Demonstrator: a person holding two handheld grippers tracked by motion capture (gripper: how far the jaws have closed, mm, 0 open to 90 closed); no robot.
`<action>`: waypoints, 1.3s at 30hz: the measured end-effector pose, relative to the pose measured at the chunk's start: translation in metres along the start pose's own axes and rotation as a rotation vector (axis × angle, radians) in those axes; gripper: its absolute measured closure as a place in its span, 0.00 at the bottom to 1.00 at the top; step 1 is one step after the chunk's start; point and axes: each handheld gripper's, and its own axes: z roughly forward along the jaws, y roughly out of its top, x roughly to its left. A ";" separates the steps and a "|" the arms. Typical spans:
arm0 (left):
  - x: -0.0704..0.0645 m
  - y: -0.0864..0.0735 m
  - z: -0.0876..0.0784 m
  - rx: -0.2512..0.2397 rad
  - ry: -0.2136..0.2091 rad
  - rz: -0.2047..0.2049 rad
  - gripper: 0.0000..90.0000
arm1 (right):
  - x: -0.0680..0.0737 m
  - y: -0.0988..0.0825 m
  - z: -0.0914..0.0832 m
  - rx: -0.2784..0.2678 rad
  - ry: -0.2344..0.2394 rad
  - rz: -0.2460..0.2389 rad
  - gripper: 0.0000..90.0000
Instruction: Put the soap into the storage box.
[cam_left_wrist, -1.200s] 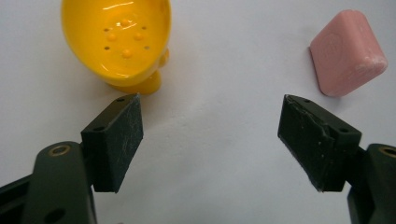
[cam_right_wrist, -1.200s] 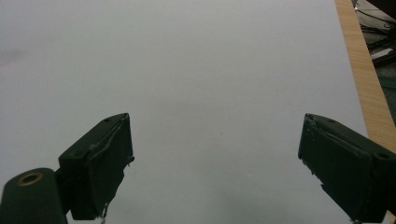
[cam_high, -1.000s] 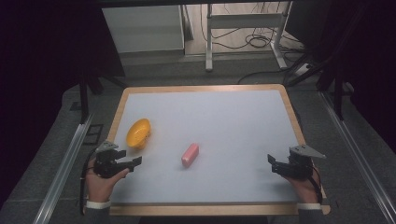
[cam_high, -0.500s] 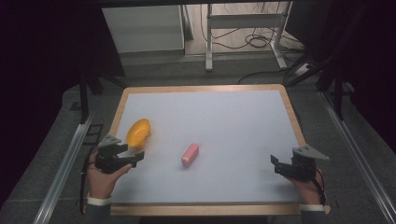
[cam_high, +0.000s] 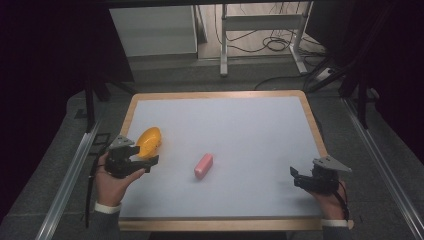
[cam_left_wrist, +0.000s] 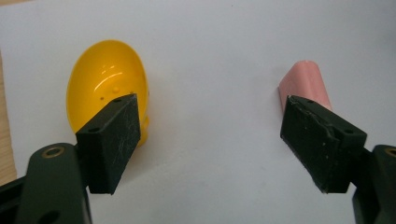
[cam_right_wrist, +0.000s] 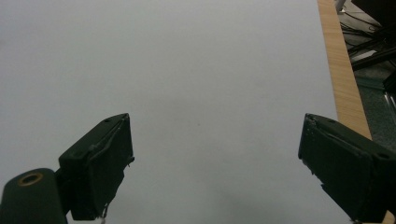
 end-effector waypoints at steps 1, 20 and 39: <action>-0.001 0.002 0.001 0.002 0.003 0.005 0.23 | 0.000 0.000 0.000 -0.001 -0.001 -0.001 0.11; -0.027 0.026 0.014 0.029 -0.035 0.098 0.23 | 0.001 -0.003 0.003 0.020 -0.010 -0.012 0.11; -0.043 0.038 0.030 0.060 -0.057 0.149 0.23 | -0.001 -0.004 0.003 0.030 -0.020 -0.003 0.11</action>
